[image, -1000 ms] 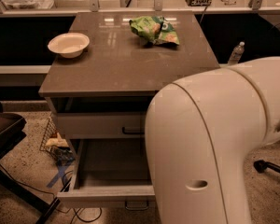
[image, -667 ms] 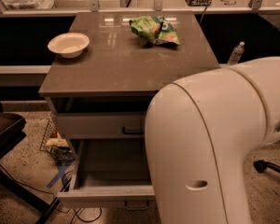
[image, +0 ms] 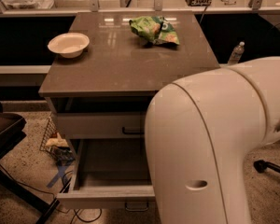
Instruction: Open middle drawer
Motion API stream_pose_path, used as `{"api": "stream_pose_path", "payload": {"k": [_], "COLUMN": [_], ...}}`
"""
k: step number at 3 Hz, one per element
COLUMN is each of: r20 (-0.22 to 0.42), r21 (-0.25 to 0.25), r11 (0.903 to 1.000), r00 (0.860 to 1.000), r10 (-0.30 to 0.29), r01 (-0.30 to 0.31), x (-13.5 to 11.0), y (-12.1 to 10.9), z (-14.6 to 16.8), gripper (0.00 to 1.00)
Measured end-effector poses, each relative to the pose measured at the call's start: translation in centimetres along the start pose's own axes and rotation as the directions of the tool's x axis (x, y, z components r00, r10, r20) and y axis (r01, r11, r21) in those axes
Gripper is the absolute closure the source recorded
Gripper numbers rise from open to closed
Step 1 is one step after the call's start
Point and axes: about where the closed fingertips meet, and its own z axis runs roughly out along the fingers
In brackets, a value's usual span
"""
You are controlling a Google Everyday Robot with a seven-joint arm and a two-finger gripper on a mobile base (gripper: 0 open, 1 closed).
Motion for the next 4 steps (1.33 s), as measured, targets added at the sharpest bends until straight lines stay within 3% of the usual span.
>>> {"api": "stream_pose_path", "payload": {"k": [1, 2, 3, 4], "r20": [0.000, -0.017, -0.065, -0.094], "r21": [-0.001, 0.010, 0.031, 0.115], "r11": [1.0000, 0.9998, 0.9995, 0.9821], "r00": [1.000, 1.000, 0.998, 0.986], "r10": [0.000, -0.019, -0.007, -0.139], "r01": [0.000, 0.019, 0.009, 0.149], "x": [0.0, 0.0, 1.2, -1.7], "y": [0.0, -0.1, 1.5, -2.0], "z": [0.0, -2.2, -6.4, -10.7], "gripper": [0.05, 0.00, 0.00, 0.26]}}
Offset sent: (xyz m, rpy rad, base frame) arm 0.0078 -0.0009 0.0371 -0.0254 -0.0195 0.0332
